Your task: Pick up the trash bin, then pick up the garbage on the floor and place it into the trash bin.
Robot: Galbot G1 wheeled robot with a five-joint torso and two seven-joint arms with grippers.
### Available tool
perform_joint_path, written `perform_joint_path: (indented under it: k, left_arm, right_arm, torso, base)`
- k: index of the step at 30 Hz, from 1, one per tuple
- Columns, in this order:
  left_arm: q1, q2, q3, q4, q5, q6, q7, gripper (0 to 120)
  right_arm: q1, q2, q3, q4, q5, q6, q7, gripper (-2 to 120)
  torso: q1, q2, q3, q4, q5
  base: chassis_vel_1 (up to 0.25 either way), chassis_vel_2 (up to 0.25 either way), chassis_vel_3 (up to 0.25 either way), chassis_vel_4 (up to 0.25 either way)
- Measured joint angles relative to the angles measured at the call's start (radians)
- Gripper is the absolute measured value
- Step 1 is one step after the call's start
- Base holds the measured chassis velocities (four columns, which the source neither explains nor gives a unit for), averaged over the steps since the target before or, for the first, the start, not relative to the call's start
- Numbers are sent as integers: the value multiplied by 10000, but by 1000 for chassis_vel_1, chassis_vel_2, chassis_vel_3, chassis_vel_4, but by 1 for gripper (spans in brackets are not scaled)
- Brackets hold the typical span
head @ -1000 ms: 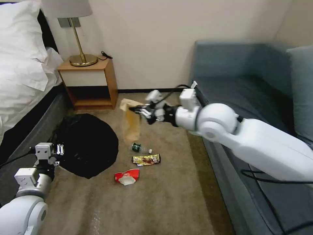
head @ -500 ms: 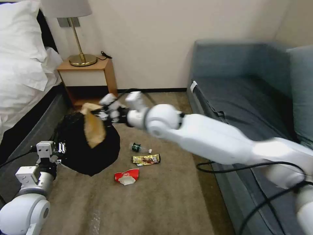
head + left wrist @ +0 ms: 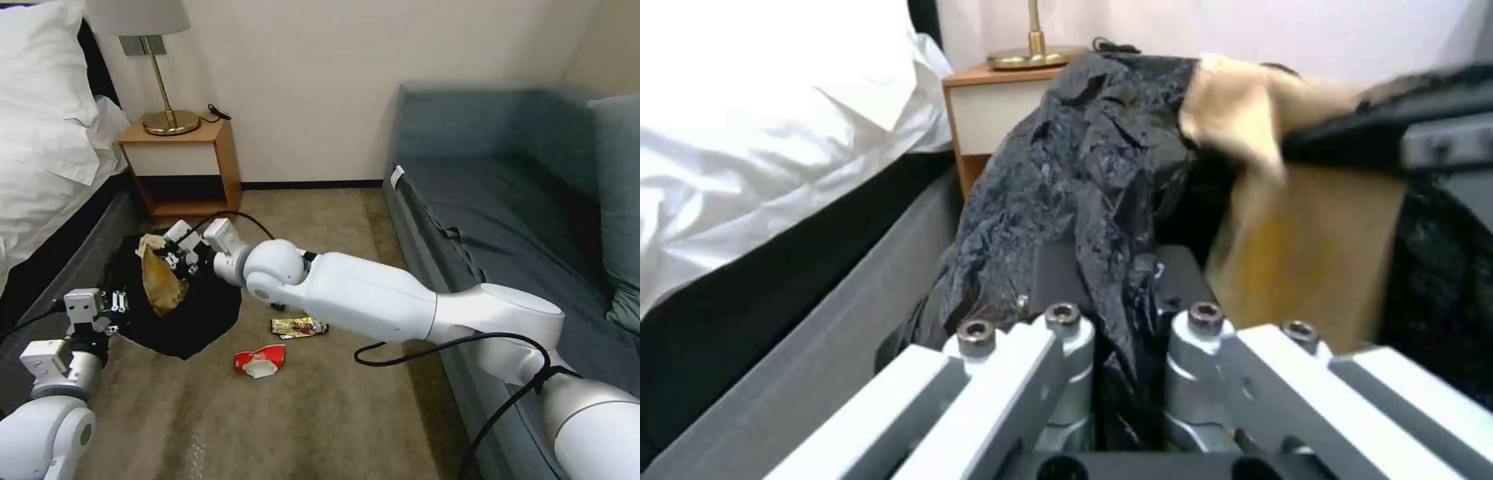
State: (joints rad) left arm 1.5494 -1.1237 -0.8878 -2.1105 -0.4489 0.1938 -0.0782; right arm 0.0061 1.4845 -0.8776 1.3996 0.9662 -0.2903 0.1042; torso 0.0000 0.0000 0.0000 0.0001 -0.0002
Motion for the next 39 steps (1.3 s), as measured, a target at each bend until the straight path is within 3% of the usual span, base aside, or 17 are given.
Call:
perform_joint_path:
  k: [6, 11, 15, 17, 18, 19, 21, 27, 29, 30, 32, 39]
  left_arm:
    - [-30, 88, -13, 137, -68, -57, 14, 5]
    - [-242, 250, -74, 486, -158, -163, 33, 5]
    - [-319, 301, -104, 672, -130, -225, 33, 5]
    - [-423, 349, -120, 942, 25, -293, 33, 5]
    - [-471, 369, -129, 1048, 58, -310, 33, 5]
    - [-471, 369, -129, 1048, 58, -310, 33, 5]
    - [-539, 406, -216, 1281, 92, -369, 35, 5]
    - [-379, 407, -861, 1638, 298, -789, 187, 5]
    - [145, 454, -1574, 1684, 105, -1169, 222, 5]
    - [145, 454, -1574, 1684, 105, -1169, 222, 5]
    - [633, 455, -2061, 1577, -42, -1400, 228, 5]
    - [1119, 403, -2624, 1403, -138, -1576, 226, 5]
  right_arm:
    - [-64, 75, -114, -26, -74, -23, 151, 32]
    - [-106, -129, -104, 116, -53, -215, 132, 57]
    - [-165, -229, 73, 248, 58, -554, -136, 67]
    - [-136, -485, 501, 345, -29, -1753, -1995, 79]
    - [-96, -580, 589, 281, -305, -1952, -2761, 82]
    - [-96, -580, 589, 281, -305, -1952, -2761, 82]
    - [-47, -732, 651, -140, -1169, -1928, -4062, 93]
    - [-313, -702, 639, -1020, -2154, -1392, -4542, 99]
    - [-716, -494, 644, -1925, -2822, -917, -4447, 100]
    - [-716, -494, 644, -1925, -2822, -917, -4447, 100]
    - [-1012, -278, 638, -2699, -3351, -422, -4318, 100]
    - [-1431, 50, 609, -3821, -4138, 28, -4213, 100]
  torso:
    - [0, 0, 0, 0, 0]
    - [0, 0, 0, -2, 0]
    - [0, 0, 0, -1, 2]
    - [0, 0, 0, 0, 2]
    - [0, 0, 0, -1, 2]
    - [0, 0, 0, -1, 2]
    - [0, 0, 0, -4, 2]
    - [0, 0, 0, -5, 2]
    - [0, 0, 0, 0, 2]
    - [0, 0, 0, 0, 2]
    - [-1, 0, 0, 3, 1]
    - [-1, 0, 0, -1, 1]
  base:
    - [0, 0, 0, 0]
    - [0, 0, 0, 0]
    - [0, 0, 0, 0]
    - [0, 0, 0, 0]
    - [0, 0, 0, 0]
    - [0, 0, 0, 0]
    - [0, 0, 0, 0]
    - [0, 0, 0, 0]
    - [0, 0, 0, 0]
    - [0, 0, 0, 0]
    - [0, 0, 0, 0]
    - [0, 0, 0, 0]
